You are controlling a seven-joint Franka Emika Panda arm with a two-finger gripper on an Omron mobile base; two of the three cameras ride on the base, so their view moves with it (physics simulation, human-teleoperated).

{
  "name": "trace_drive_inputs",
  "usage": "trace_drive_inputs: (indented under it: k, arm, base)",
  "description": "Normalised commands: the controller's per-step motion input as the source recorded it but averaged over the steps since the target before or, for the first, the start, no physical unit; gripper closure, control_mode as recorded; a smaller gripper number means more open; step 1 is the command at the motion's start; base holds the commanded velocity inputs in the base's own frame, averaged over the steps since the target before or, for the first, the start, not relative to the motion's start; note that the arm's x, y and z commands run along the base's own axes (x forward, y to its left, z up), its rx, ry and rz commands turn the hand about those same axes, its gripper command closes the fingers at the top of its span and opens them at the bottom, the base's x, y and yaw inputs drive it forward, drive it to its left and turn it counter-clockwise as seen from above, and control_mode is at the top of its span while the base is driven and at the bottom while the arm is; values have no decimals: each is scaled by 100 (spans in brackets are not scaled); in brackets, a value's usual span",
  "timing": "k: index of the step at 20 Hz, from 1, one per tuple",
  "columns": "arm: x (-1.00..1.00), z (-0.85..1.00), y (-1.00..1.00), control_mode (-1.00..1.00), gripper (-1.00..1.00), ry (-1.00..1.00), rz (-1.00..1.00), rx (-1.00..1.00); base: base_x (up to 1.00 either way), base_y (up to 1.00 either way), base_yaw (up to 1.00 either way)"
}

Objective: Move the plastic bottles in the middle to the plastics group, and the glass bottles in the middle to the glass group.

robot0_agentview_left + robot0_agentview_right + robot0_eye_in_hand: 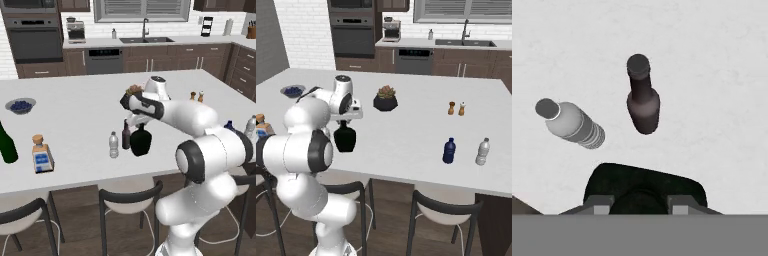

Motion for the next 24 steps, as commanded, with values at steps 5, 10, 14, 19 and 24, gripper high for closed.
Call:
trace_drive_inputs:
  k: [5, 10, 14, 19, 24]
  arm:
    - [-92, 82, -6, -100, 100, 0, 0, 1]
    - [-53, 75, 73, -100, 100, -1, 5, 0]
    - [-50, 83, 88, -100, 100, -1, 9, 0]
    - [-21, 43, 100, -100, 100, 0, 16, 0]
    - [-6, 4, 94, -100, 100, 0, 27, 0]
  base:
    - [0, 0, 0]
    - [0, 0, 0]
    - [0, 0, 0]
    - [0, 0, 0]
    - [0, 0, 0]
